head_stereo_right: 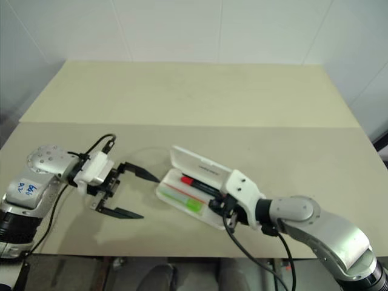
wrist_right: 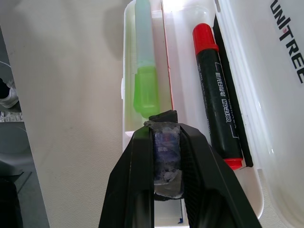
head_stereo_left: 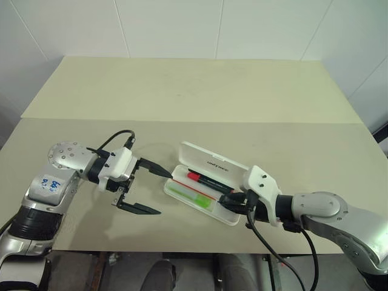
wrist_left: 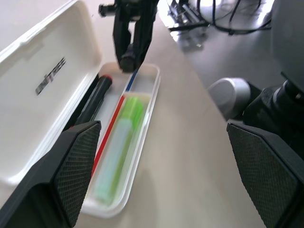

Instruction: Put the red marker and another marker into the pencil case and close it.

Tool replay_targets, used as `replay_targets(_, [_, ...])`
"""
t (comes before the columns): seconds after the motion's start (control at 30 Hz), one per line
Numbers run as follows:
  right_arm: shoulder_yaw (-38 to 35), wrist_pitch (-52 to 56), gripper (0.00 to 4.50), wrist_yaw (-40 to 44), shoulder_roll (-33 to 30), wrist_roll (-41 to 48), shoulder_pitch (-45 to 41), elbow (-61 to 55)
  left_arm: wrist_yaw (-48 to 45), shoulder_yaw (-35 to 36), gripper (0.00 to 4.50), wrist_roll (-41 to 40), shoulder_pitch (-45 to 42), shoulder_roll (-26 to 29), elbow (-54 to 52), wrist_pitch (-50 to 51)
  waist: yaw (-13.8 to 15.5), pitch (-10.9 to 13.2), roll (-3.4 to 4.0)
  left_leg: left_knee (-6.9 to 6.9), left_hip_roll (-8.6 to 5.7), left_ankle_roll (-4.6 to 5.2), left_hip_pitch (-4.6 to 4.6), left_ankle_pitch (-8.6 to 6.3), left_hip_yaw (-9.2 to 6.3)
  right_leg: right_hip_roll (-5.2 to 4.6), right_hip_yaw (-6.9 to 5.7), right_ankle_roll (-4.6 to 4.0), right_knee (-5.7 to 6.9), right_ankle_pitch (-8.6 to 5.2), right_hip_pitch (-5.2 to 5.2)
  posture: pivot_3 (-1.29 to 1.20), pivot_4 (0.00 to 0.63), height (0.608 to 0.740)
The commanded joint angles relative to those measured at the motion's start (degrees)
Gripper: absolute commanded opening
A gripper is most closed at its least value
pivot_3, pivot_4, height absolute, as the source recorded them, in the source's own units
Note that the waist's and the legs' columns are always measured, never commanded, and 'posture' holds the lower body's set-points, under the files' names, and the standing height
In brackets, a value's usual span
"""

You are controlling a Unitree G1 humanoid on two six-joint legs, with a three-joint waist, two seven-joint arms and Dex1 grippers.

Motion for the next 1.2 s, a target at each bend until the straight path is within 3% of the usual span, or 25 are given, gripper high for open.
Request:
replay_targets(0.03, [-0.8,0.2,0.41,-0.1,0.4,0.9,-1.0,-1.7,-2.8,2.9,4.5,-0.4,0.8,2.3,0.1,-1.4,-0.1,0.0,0.0,0.0,0.0,0.0,-0.01,0.0,0.0,-0.01,0.0,0.0,0.0,0.0,0.0,0.0,0.15,0.74])
replay_targets(0.47, [-0.9,1.2,0.41,0.1,0.6,2.2,-0.5,-1.7,-2.2,8.4,4.5,0.1,2.9,6.8,4.5,-3.0,-0.1,0.0,0.0,0.0,0.04,0.01,0.02,0.0,0.01,0.03,-0.03,-0.03,0.06,-0.02,-0.01,0.0,0.15,0.74])
replay_targets(0.77, [-0.2,0.7,0.41,0.4,0.7,1.9,-0.8,-0.8,-1.7,8.3,4.5,-0.7,2.6,6.6,4.3,-2.8,-0.2,0.0,0.0,0.0,0.04,0.01,0.03,0.0,0.02,0.02,-0.02,-0.03,0.08,-0.02,-0.01,0.0,0.15,0.74])
replay_targets(1.1, [0.7,0.5,3.92,0.4,0.7,1.3,-1.8,-0.1,-0.6,7.3,4.5,-0.4,1.2,4.7,4.7,-2.8,-0.1,0.0,-0.01,0.05,0.04,0.01,0.04,0.0,0.03,0.02,-0.02,-0.03,0.15,-0.02,-0.01,0.0,0.15,0.74])
replay_targets(1.2, [0.3,0.7,3.92,0.4,0.5,1.6,-2.1,-0.2,-0.3,7.1,4.5,-0.5,0.9,3.9,4.1,-2.3,-0.2,0.0,-0.01,0.05,0.03,0.01,0.04,0.0,0.04,0.02,-0.01,-0.03,0.16,-0.02,-0.01,0.0,0.15,0.74])
